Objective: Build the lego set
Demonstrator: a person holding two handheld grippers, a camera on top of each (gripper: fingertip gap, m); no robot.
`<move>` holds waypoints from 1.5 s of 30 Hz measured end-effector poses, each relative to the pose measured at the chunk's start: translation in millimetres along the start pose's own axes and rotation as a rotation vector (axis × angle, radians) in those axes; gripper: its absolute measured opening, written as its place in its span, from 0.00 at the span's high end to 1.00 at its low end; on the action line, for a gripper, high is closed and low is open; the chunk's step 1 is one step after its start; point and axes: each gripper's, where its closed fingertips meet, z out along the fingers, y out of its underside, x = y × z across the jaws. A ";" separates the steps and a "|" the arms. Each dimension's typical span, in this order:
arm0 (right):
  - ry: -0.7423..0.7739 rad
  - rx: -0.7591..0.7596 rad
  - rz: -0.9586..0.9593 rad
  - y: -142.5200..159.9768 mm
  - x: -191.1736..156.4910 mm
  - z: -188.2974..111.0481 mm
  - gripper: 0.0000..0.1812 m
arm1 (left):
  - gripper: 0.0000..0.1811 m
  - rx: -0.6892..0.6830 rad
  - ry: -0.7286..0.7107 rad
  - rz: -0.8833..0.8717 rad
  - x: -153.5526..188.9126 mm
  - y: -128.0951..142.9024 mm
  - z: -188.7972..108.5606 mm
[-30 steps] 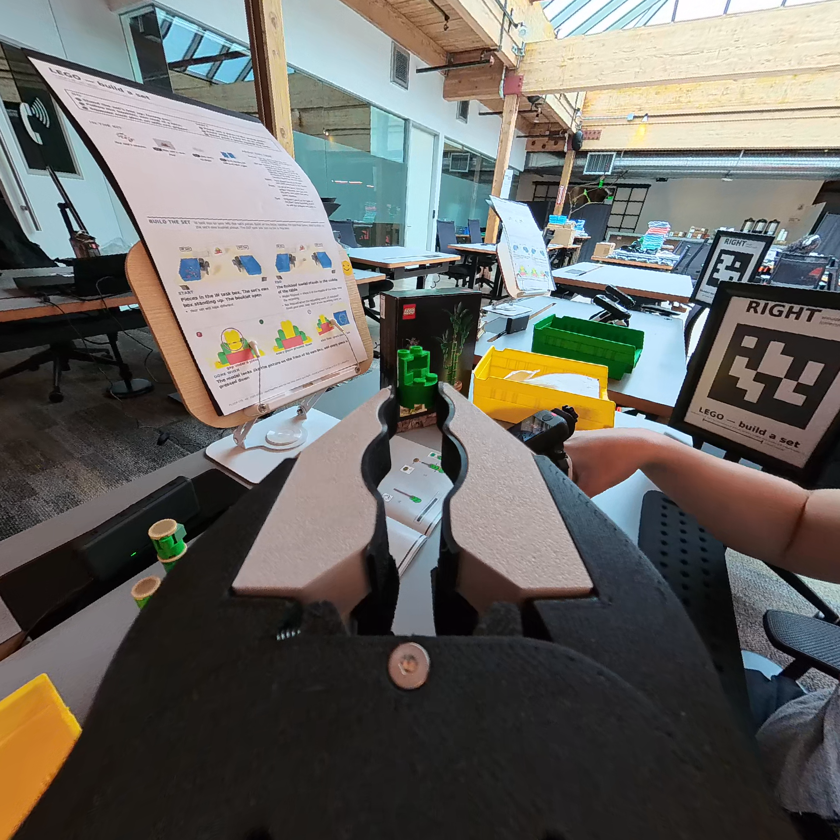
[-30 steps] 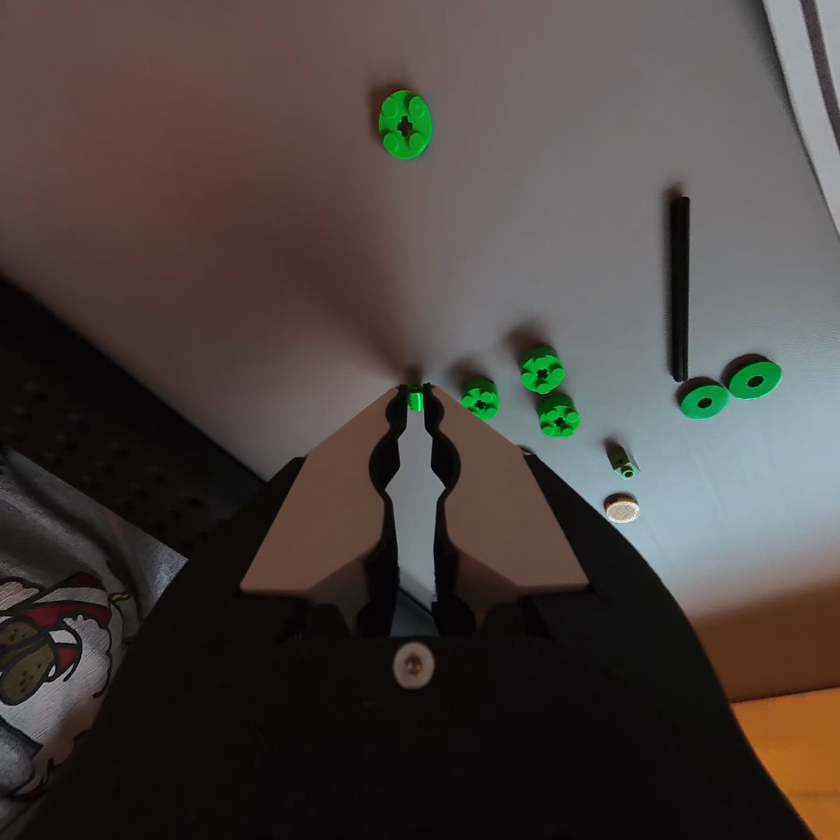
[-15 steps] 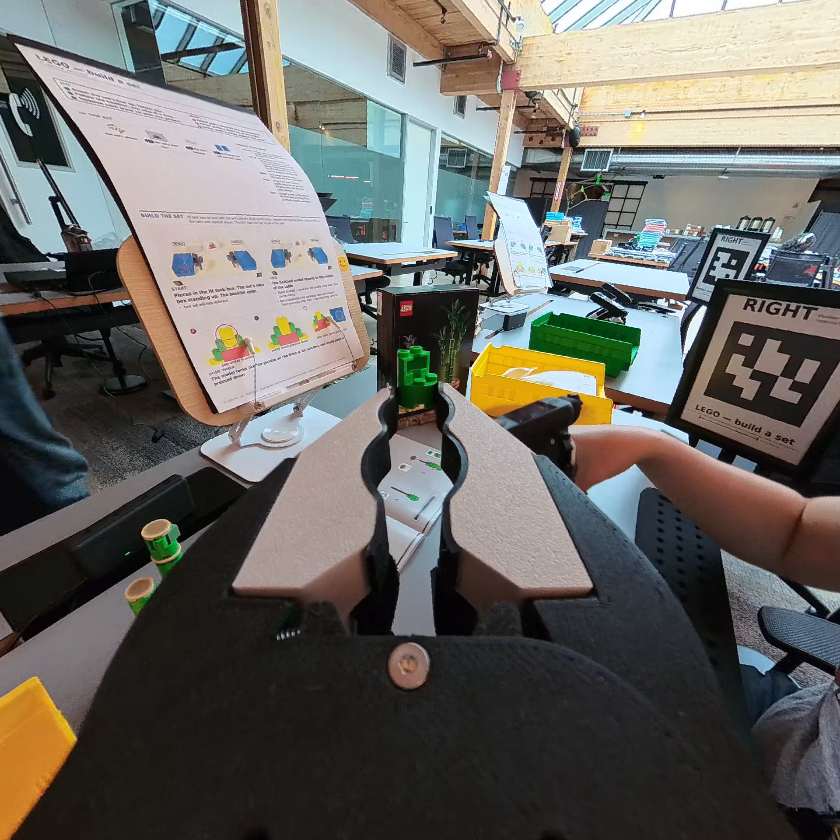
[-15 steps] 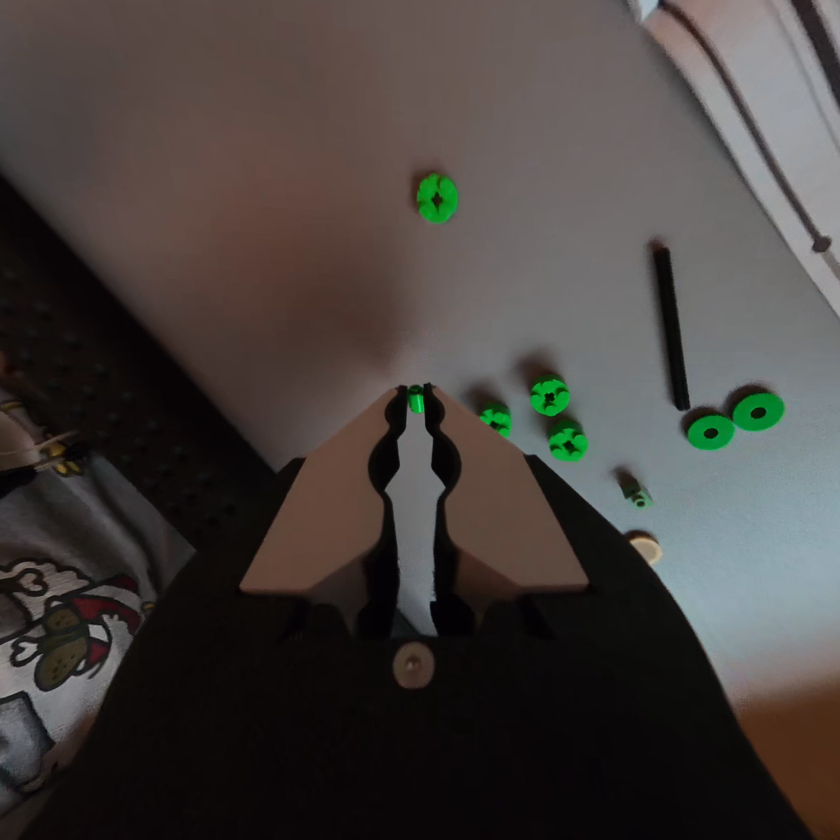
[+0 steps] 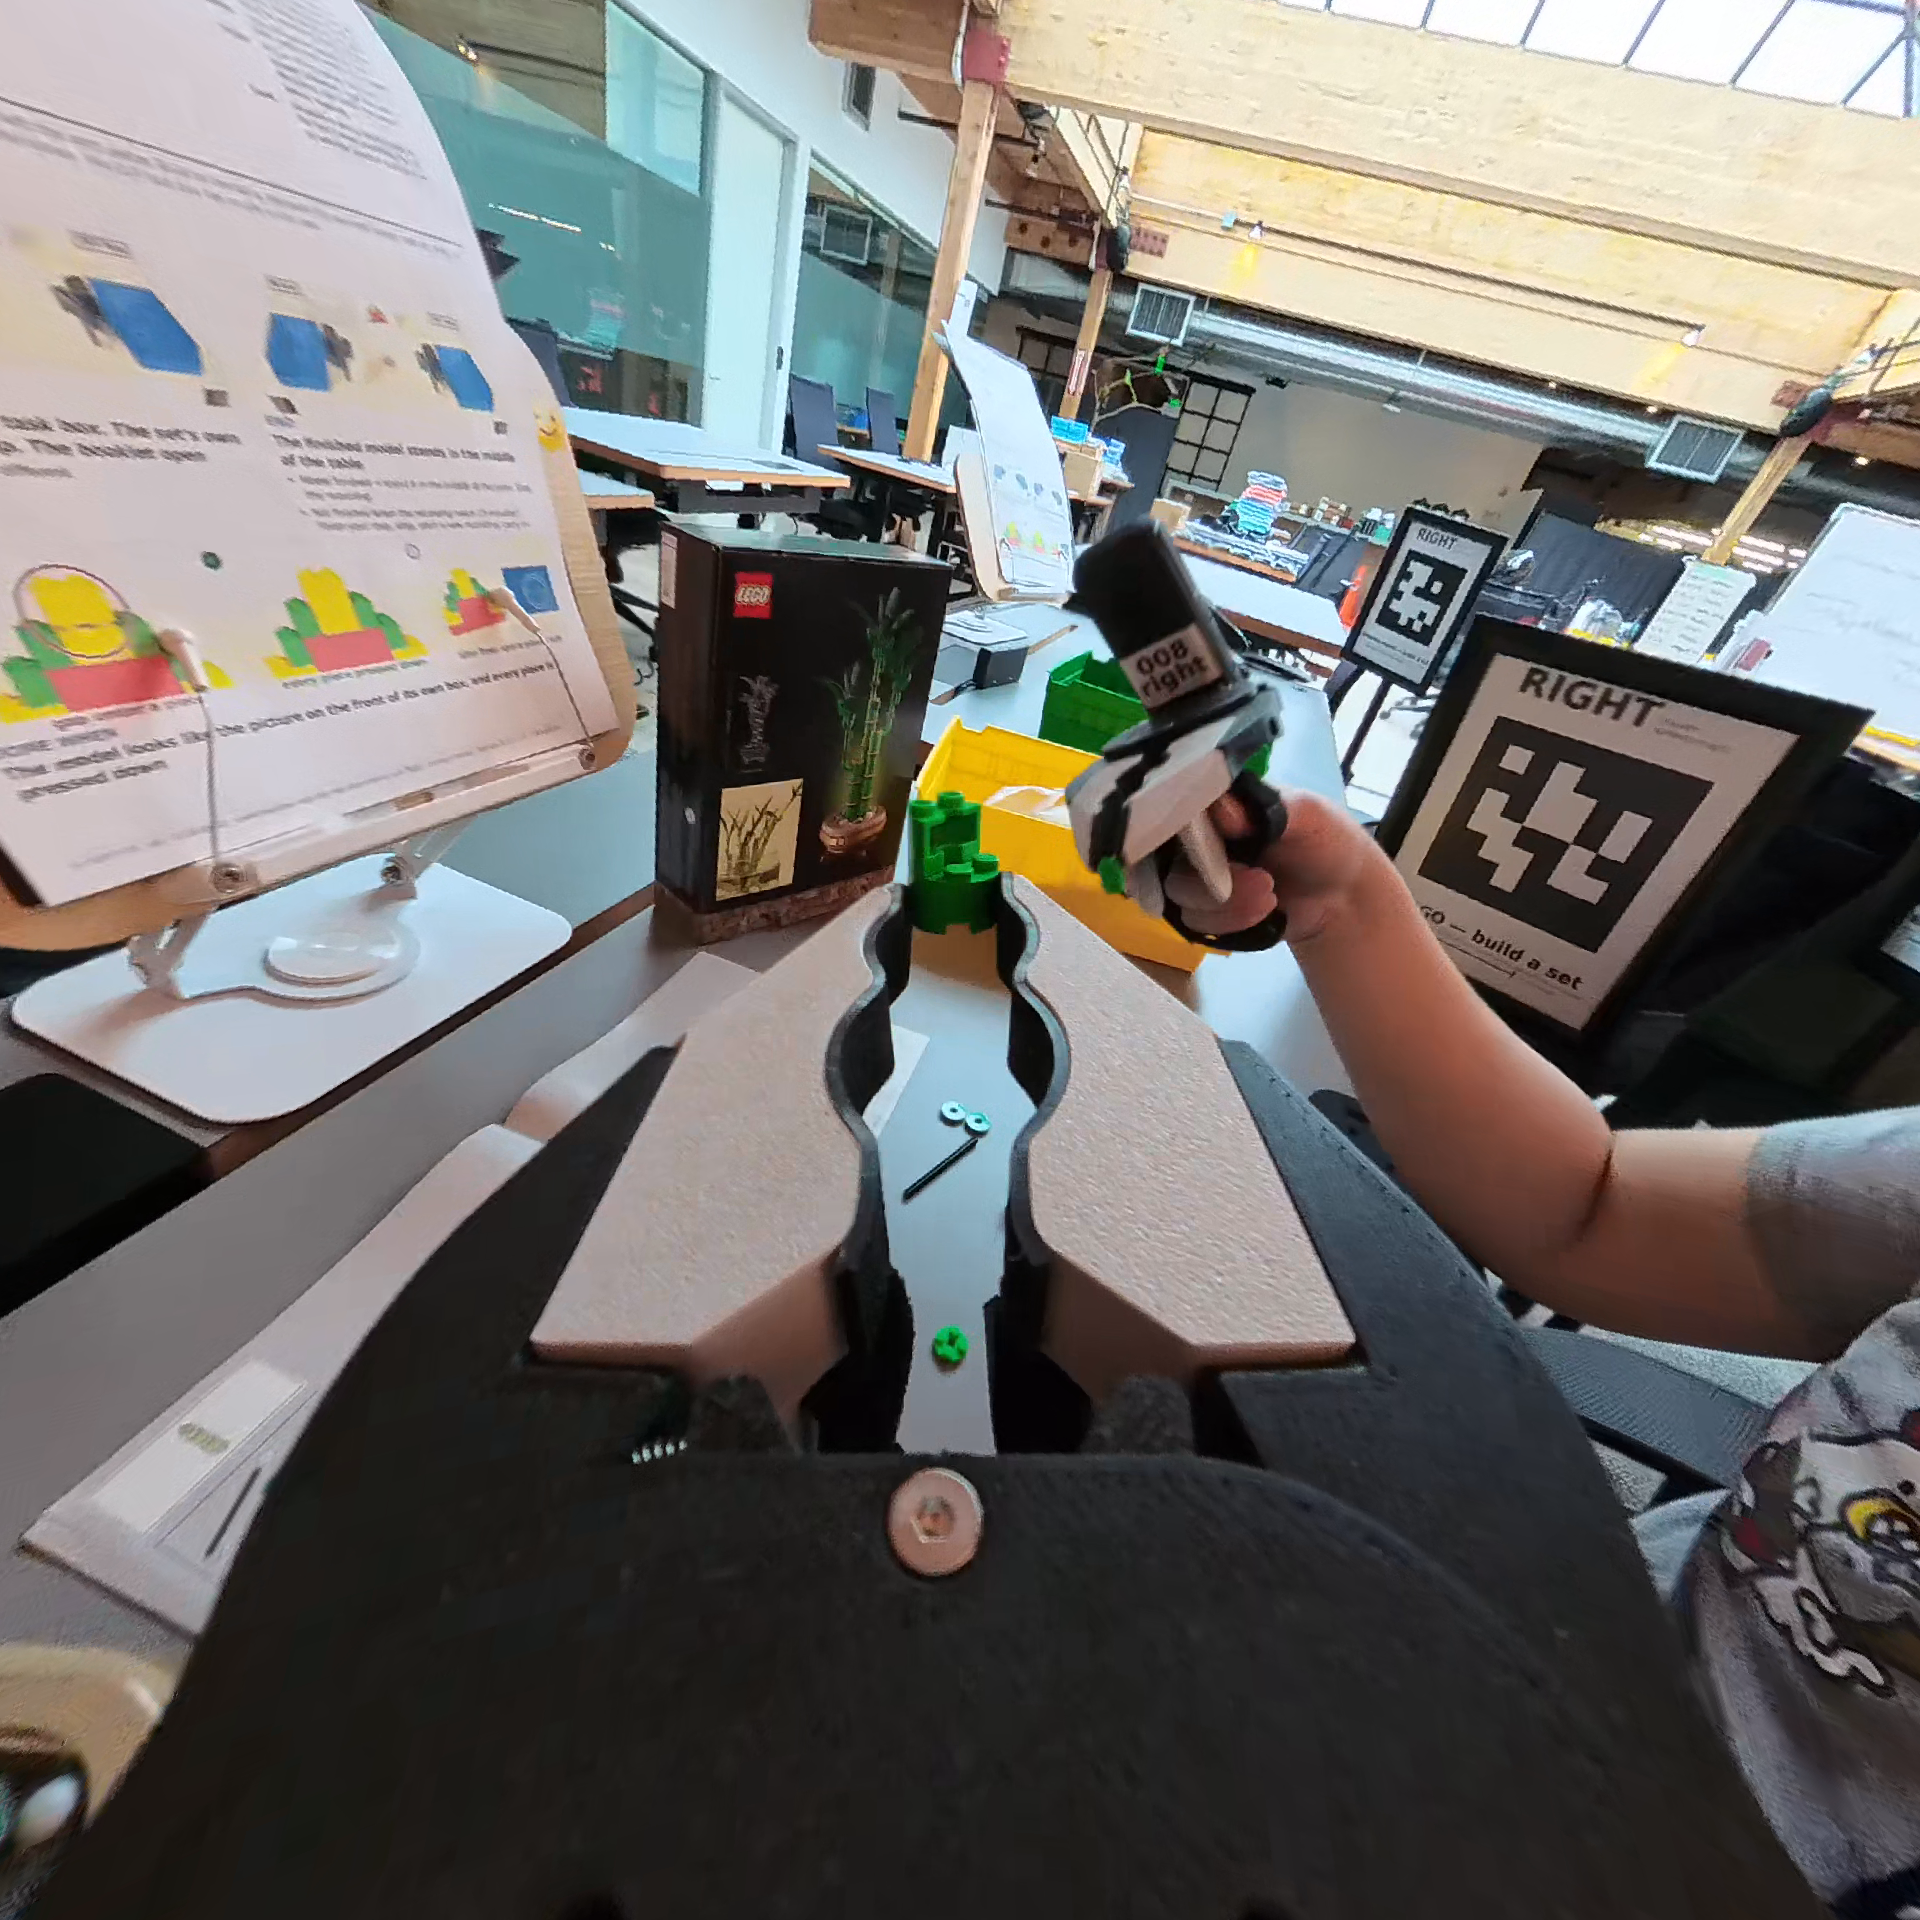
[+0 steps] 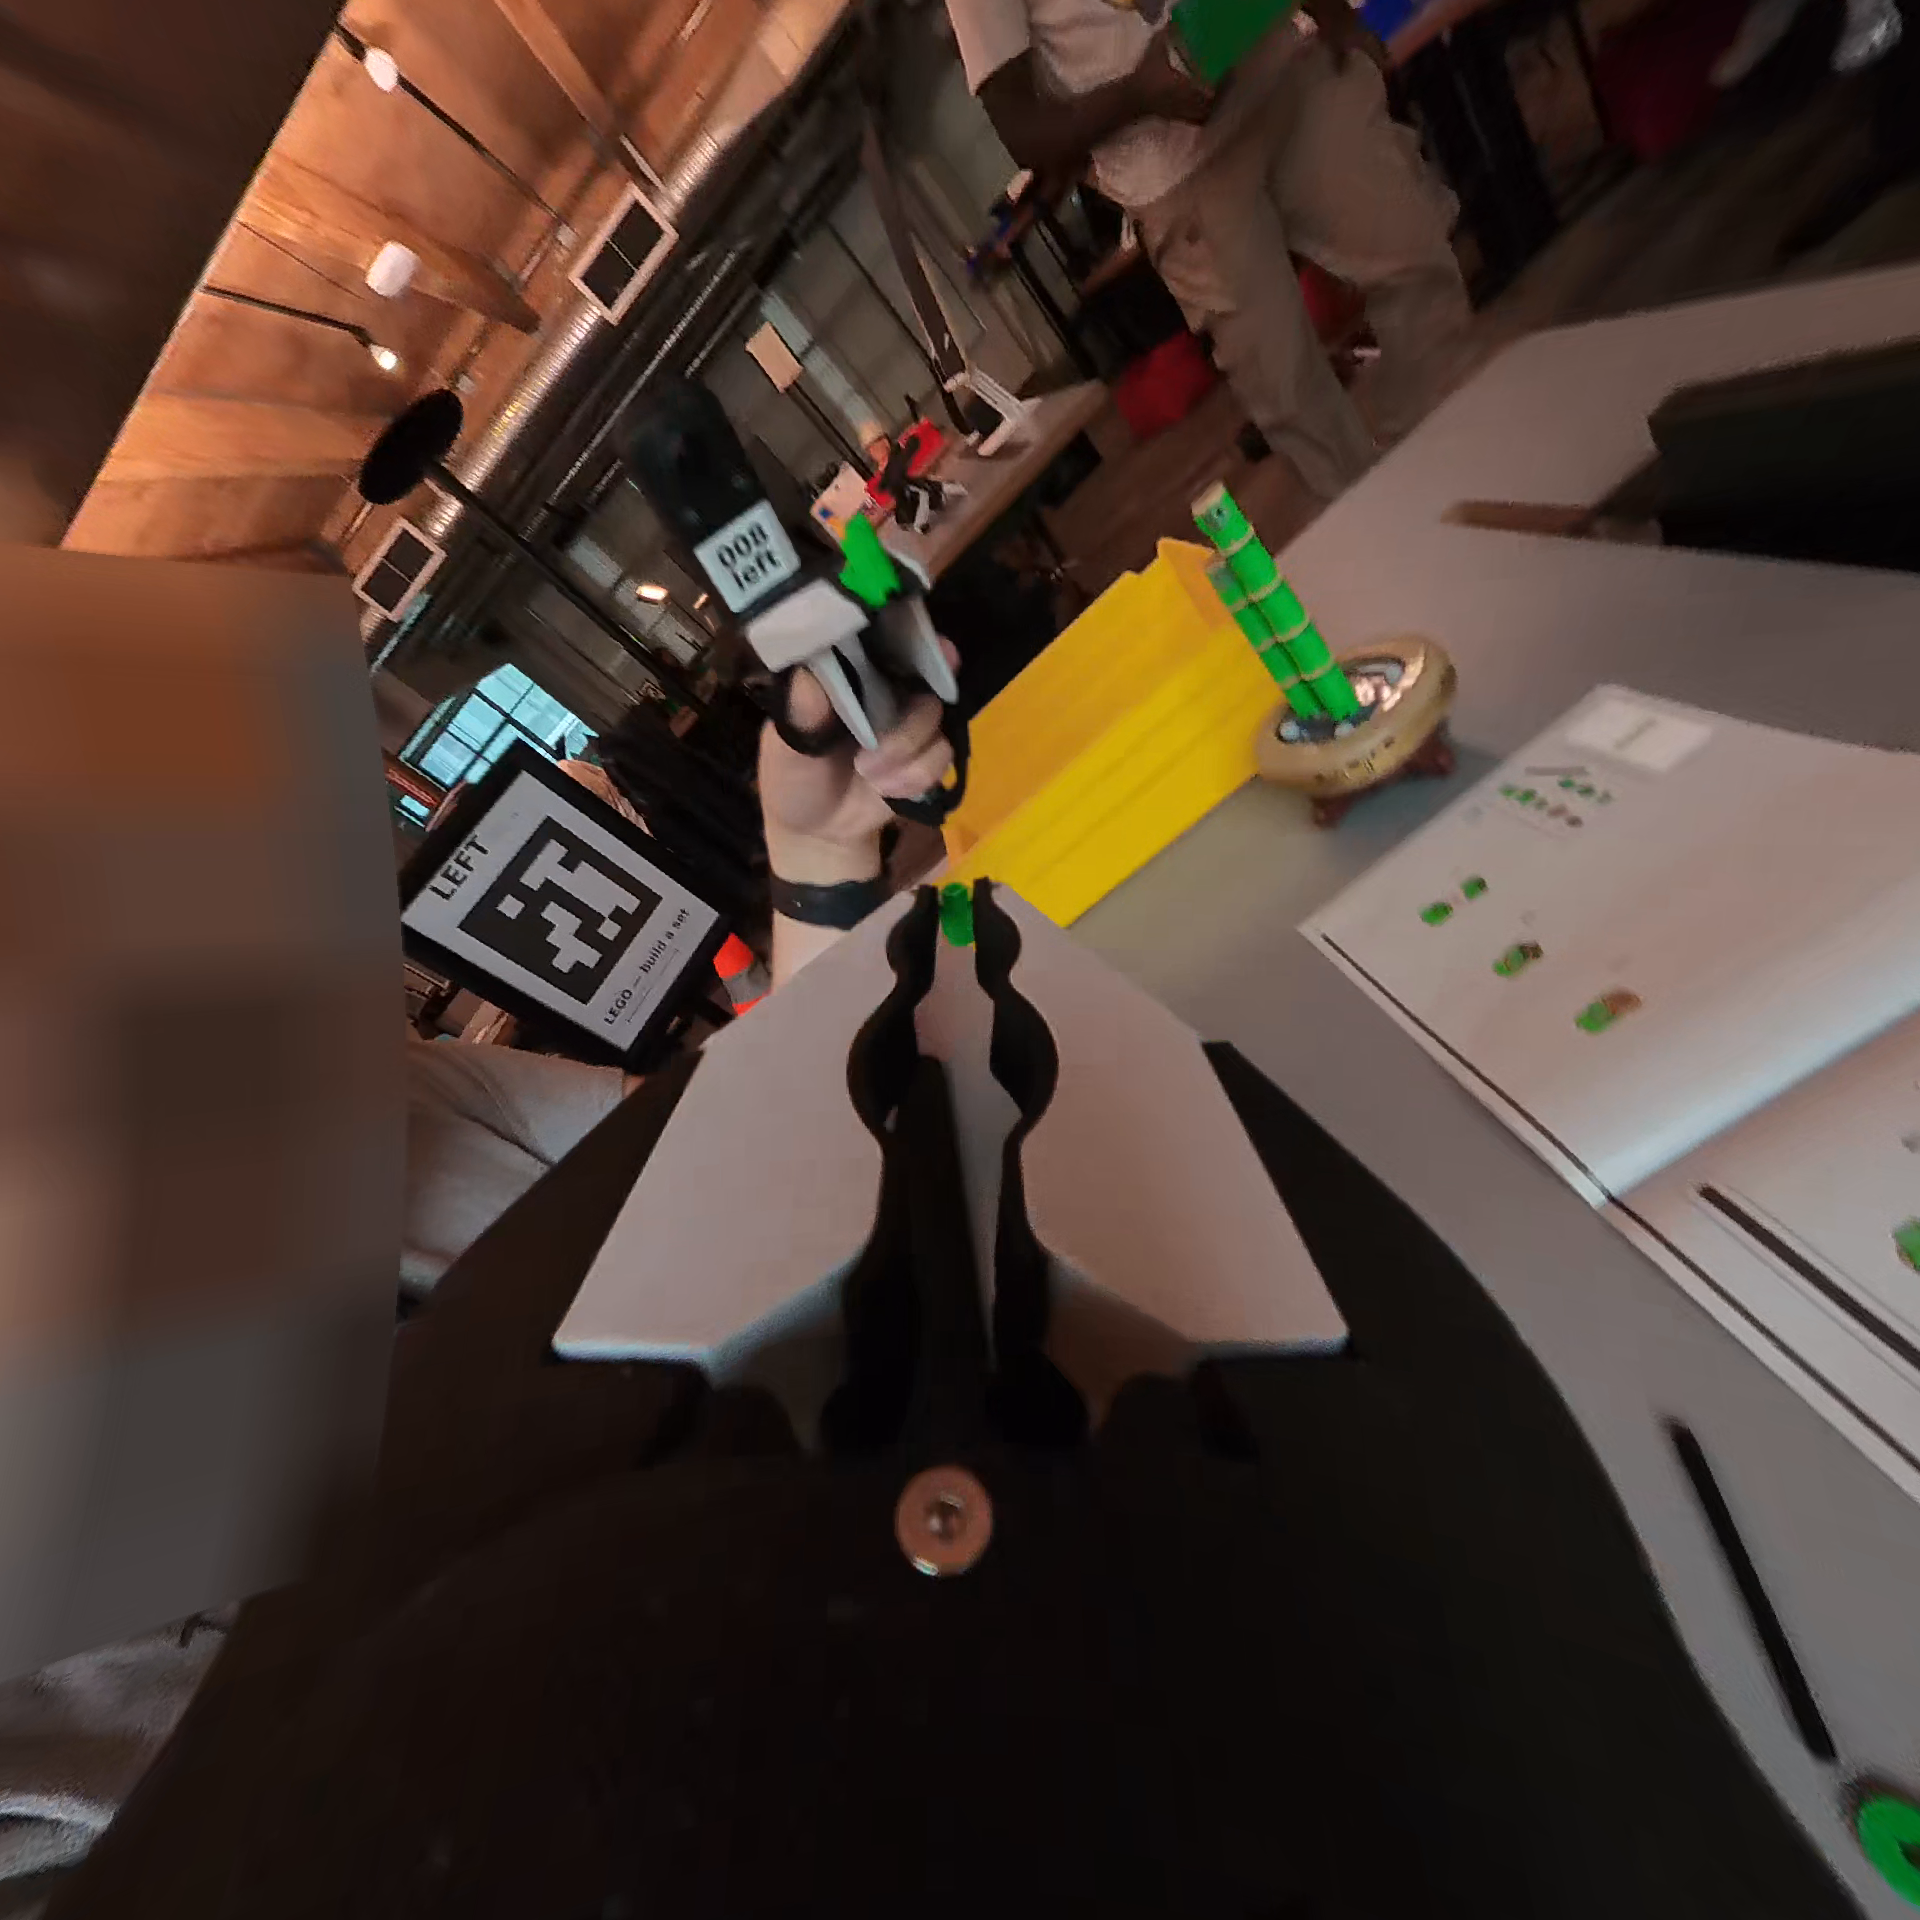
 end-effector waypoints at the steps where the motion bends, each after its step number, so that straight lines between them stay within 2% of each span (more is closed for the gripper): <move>1: -0.007 0.020 -0.012 -7.0 -3.3 0.9 0.97 | 0.92 -0.004 -0.002 0.011 0.5 2.1 7.9; 5: -0.078 0.102 -0.059 -34.8 -22.6 8.0 0.97 | 0.92 -0.005 -0.068 0.113 0.0 6.7 35.6; 9: -0.121 0.192 -0.136 -57.5 -41.2 19.6 0.97 | 0.93 0.002 -0.176 0.228 -2.6 7.0 51.4; 12: -0.128 0.239 -0.212 -60.6 -51.9 32.7 0.97 | 0.93 0.011 -0.240 0.298 -2.3 4.5 56.5; 14: -0.074 0.231 -0.258 -56.4 -48.3 41.6 0.97 | 0.93 0.012 -0.264 0.322 -1.4 3.7 58.8; 20: 0.061 0.275 -0.353 -56.7 -34.6 49.6 0.97 | 0.93 0.002 -0.283 0.276 -1.1 6.1 63.8; 35: 0.209 0.297 -0.423 -53.7 -14.3 65.2 0.97 | 0.92 -0.011 -0.313 0.203 -7.2 8.8 63.3; 45: 0.214 0.308 -0.440 -53.0 -13.9 68.4 0.97 | 0.92 -0.016 -0.318 0.204 -7.7 8.1 61.9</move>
